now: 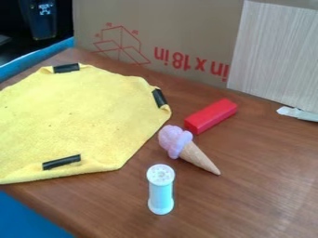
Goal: Moved the blue figure to the top edge of the cloth
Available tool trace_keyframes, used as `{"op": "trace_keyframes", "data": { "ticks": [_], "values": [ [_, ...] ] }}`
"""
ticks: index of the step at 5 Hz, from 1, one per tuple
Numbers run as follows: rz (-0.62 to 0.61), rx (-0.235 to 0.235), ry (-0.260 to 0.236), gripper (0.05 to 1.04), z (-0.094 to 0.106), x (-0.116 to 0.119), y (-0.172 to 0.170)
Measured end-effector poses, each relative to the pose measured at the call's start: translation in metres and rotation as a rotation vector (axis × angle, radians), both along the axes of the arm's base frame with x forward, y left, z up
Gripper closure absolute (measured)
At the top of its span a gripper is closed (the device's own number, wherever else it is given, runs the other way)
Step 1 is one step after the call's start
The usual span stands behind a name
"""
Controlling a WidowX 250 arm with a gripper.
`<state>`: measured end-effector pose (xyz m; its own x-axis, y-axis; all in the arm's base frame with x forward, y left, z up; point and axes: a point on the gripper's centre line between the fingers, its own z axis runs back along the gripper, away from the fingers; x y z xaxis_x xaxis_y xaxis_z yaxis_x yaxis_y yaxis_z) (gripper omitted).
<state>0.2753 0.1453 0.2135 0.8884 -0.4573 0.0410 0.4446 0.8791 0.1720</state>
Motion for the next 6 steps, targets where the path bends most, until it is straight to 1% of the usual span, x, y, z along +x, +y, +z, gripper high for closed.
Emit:
{"op": "trace_keyframes", "data": {
  "ticks": [1,4,5,6],
  "values": [
    [0.000,-0.015,0.028,0.083,-0.010,0.001,0.000],
    [0.000,-0.016,0.031,0.083,-0.011,0.001,-0.001],
    [-0.172,0.007,0.192,0.083,-0.061,-0.013,-0.052],
    [-0.280,-0.030,0.185,0.084,-0.066,-0.036,-0.102]
  ]
}}
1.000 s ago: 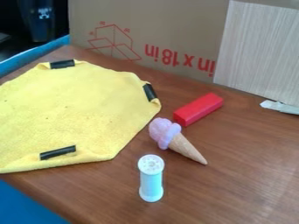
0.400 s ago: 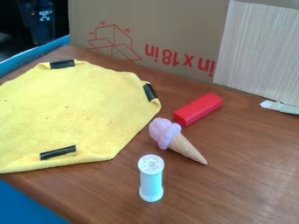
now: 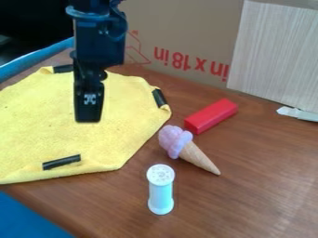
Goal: Moved the blue figure to the top edge of the cloth
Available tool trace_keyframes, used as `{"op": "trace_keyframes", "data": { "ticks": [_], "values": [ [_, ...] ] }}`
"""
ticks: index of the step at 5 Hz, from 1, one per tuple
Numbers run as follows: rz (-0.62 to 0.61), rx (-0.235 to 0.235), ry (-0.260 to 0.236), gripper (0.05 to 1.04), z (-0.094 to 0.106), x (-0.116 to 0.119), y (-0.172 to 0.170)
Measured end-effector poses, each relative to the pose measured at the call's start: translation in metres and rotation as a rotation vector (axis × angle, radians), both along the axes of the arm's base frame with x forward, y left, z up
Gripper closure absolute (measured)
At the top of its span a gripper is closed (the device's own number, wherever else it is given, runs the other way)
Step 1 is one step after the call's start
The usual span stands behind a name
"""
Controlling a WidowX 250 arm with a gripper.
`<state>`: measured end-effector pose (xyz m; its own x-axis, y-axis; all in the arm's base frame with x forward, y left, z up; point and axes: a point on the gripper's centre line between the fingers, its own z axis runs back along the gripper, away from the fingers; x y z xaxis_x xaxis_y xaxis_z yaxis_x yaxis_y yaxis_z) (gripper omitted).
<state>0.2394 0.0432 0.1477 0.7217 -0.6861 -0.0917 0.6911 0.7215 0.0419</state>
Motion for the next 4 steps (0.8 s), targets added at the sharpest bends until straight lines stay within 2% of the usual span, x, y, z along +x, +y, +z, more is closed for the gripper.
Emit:
{"op": "trace_keyframes", "data": {
  "ticks": [1,2,3,4],
  "values": [
    [-0.044,-0.029,-0.019,0.083,-0.014,-0.015,-0.049],
    [-0.046,-0.044,-0.054,0.083,-0.013,-0.019,-0.072],
    [-0.050,-0.061,-0.052,0.083,-0.015,-0.021,-0.091],
    [-0.045,-0.059,-0.027,0.084,-0.023,-0.020,-0.098]
  ]
}}
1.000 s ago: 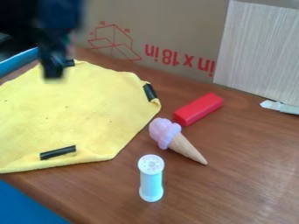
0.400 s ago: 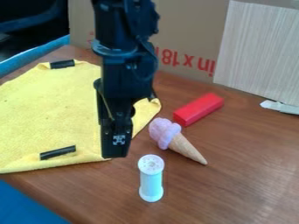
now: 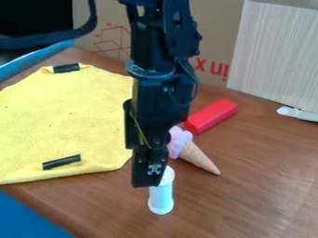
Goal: Moved the blue figure to the top edge of the cloth
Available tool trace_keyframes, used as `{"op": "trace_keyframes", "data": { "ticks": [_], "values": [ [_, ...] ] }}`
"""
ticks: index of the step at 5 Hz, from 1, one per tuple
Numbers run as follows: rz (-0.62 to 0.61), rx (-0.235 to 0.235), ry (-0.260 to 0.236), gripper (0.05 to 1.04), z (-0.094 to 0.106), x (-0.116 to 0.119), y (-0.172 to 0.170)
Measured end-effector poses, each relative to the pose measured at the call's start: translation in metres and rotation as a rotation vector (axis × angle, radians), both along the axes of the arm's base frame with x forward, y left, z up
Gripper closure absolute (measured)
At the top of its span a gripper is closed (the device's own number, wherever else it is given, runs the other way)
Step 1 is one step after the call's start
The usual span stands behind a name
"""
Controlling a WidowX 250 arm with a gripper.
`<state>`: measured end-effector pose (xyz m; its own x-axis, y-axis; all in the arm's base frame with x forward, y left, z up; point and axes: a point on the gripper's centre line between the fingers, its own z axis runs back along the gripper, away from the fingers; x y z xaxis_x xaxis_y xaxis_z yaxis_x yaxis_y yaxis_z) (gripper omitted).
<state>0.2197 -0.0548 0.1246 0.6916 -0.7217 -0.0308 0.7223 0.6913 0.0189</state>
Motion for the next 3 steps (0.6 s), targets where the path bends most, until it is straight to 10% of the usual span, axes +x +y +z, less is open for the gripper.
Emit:
{"op": "trace_keyframes", "data": {
  "ticks": [3],
  "values": [
    [0.011,0.019,0.022,0.084,-0.026,0.010,-0.014]
  ]
}}
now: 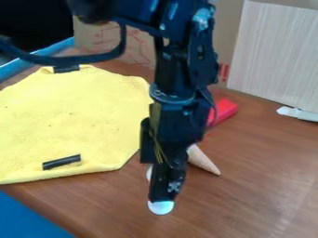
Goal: Moved the blue figure to the top edge of the cloth
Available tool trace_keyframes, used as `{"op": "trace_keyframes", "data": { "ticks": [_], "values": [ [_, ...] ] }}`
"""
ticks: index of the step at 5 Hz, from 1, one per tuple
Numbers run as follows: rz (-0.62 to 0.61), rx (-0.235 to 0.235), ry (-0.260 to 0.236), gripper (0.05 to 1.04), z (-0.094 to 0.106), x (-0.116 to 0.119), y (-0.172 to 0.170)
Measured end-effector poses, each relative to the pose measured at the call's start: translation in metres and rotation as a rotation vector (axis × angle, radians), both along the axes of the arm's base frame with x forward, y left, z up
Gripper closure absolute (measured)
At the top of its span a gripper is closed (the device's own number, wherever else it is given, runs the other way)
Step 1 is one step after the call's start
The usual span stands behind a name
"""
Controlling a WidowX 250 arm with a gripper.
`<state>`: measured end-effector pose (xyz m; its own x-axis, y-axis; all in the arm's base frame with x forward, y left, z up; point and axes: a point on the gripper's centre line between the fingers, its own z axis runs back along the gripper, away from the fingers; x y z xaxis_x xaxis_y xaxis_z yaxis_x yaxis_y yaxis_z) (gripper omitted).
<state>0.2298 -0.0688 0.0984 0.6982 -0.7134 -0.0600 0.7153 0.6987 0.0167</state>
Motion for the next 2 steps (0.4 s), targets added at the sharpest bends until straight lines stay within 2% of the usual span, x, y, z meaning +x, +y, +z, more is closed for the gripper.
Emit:
{"op": "trace_keyframes", "data": {
  "ticks": [1,2],
  "values": [
    [-0.014,0.012,0.007,0.099,-0.0083,0.0005,-0.0082],
    [0.009,0.015,0.003,0.195,-0.0117,0.0016,-0.0103]
  ]
}}
